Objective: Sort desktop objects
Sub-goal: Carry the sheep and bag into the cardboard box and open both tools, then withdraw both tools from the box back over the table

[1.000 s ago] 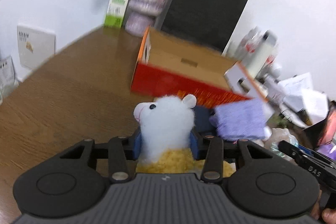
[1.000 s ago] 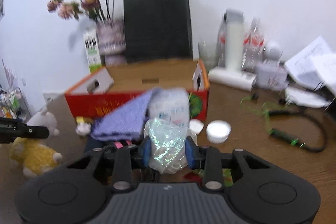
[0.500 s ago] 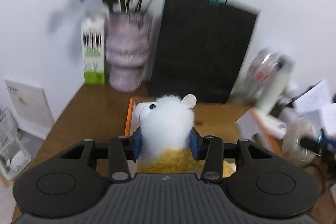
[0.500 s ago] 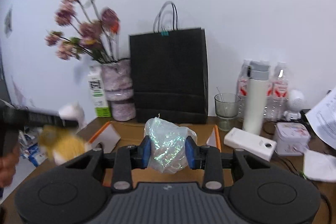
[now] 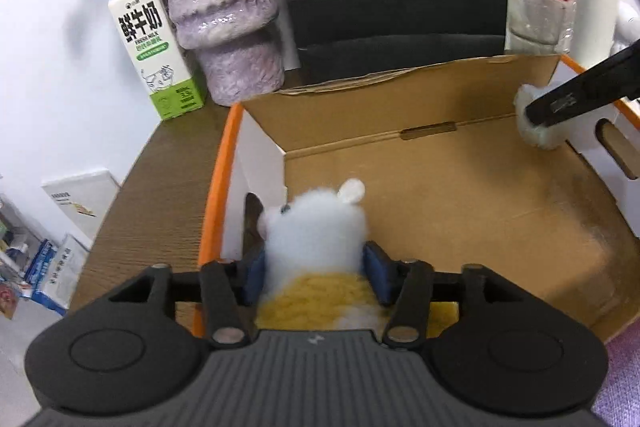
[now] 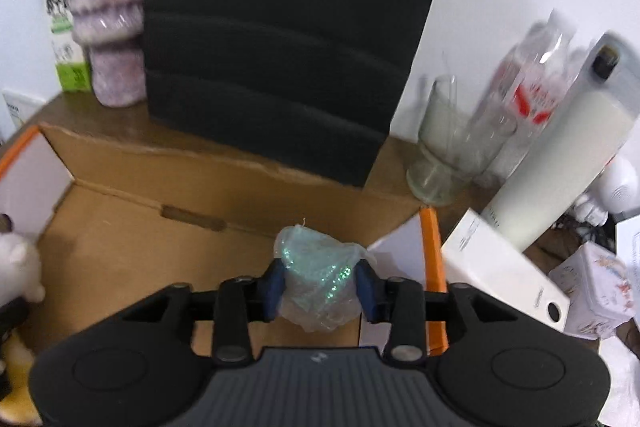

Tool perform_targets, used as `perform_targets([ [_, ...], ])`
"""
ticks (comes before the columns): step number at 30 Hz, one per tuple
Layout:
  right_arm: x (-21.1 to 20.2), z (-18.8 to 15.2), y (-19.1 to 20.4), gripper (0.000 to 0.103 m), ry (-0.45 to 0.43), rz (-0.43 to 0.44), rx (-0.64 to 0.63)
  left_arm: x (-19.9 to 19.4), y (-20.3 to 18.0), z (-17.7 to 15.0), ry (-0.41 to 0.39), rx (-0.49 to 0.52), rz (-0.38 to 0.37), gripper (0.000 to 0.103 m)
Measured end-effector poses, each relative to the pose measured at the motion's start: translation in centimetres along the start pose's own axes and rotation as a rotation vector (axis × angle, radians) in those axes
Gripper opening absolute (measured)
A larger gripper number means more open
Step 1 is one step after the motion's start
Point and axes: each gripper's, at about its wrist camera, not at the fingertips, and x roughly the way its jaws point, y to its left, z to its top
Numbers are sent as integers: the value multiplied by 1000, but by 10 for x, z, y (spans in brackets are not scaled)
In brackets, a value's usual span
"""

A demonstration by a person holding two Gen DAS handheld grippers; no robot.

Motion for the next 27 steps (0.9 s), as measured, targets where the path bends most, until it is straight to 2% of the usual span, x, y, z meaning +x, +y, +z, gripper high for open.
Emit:
perform_targets([
  [4,5,-3,-5,63,19,2,35,-9,-5,-3,-8,8,-57,80],
  [7,-15,-6,-9,70,-2,47,84,-24,9,1,-9,-62,-137,82],
  [9,-37,-7,-8,73,-33,60,70,-42,23,4,-21,-155,-215,85],
  [11,-65,-10,-5,78,-80,58,48,-62,33,5,-45,-204,-260,90],
  [13,-94,-17,-6,82,-129,71,43,-82,37,2,-78,-213,-261,102],
  [16,-137,-35,-12,88,-195,126,62,-108,42,-15,-112,-221,-236,103],
  [19,-173,-76,-17,89,-240,166,94,-127,46,-42,-111,-260,-257,103],
  [24,-215,-169,-9,90,-316,226,171,-163,33,-112,-149,-329,-263,103],
  [27,-230,-229,6,90,-335,263,174,-180,20,-161,-178,-314,-282,103],
])
